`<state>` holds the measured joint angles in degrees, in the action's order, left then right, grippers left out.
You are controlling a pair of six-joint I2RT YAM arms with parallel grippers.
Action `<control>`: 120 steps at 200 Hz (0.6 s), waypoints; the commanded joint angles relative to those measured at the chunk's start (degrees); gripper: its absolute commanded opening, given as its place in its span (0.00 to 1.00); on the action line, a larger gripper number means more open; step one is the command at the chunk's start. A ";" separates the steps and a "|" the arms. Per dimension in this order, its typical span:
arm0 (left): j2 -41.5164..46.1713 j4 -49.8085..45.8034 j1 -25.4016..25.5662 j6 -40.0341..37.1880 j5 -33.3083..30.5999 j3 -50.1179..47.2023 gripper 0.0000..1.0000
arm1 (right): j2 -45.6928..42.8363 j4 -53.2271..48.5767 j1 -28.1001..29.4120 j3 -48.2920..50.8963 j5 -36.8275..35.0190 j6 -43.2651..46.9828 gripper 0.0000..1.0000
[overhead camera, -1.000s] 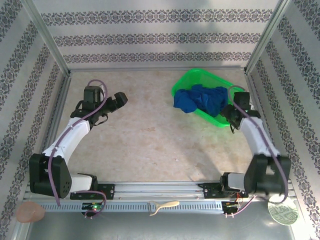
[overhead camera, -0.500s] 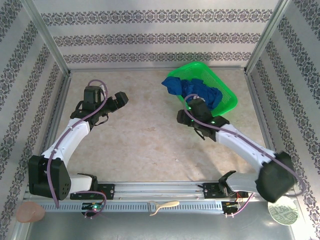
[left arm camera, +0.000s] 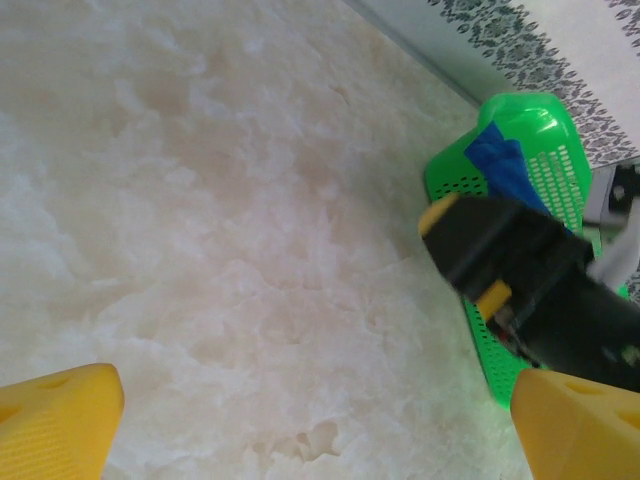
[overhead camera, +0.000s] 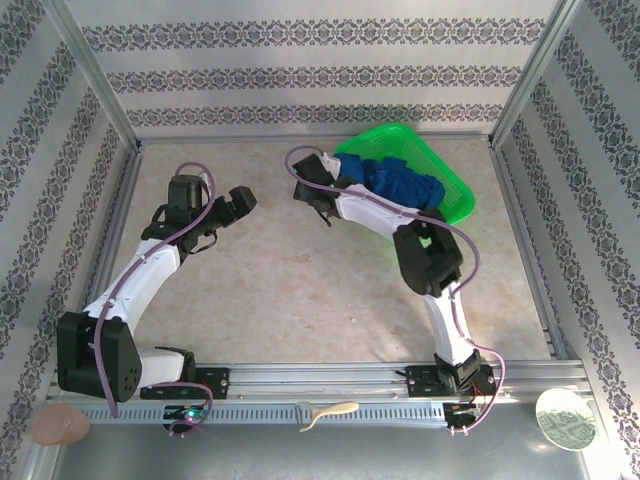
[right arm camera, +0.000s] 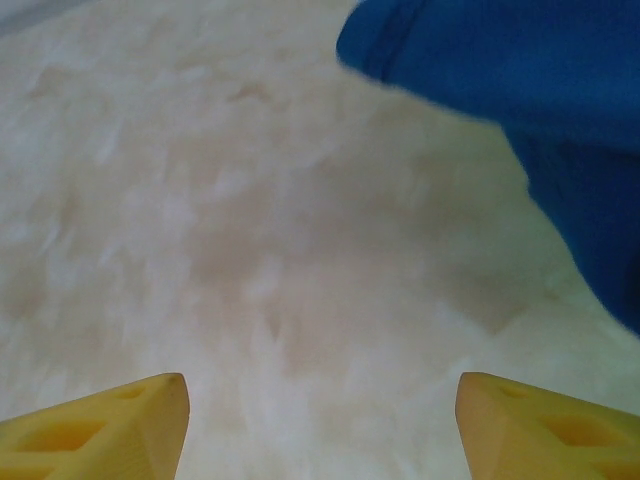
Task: Fold the inside-out t-shirt
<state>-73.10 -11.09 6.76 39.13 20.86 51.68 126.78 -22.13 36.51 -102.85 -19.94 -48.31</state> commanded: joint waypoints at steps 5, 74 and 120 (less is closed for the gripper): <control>2.05 1.73 0.68 1.48 0.37 -2.57 0.99 | 6.65 -8.87 -1.62 -10.74 -12.03 -11.12 0.72; 3.33 2.16 0.70 0.81 1.92 -4.04 0.99 | 8.08 -12.27 -10.52 -16.38 -17.61 -11.50 0.71; 3.33 2.67 0.67 1.11 2.60 -3.47 0.99 | 6.65 -10.54 -15.78 -14.18 -16.51 -9.43 0.72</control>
<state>-70.76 -10.50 6.76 39.55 22.39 47.79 136.00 -31.97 22.68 -117.75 -34.26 -58.74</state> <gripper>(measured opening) 0.993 0.719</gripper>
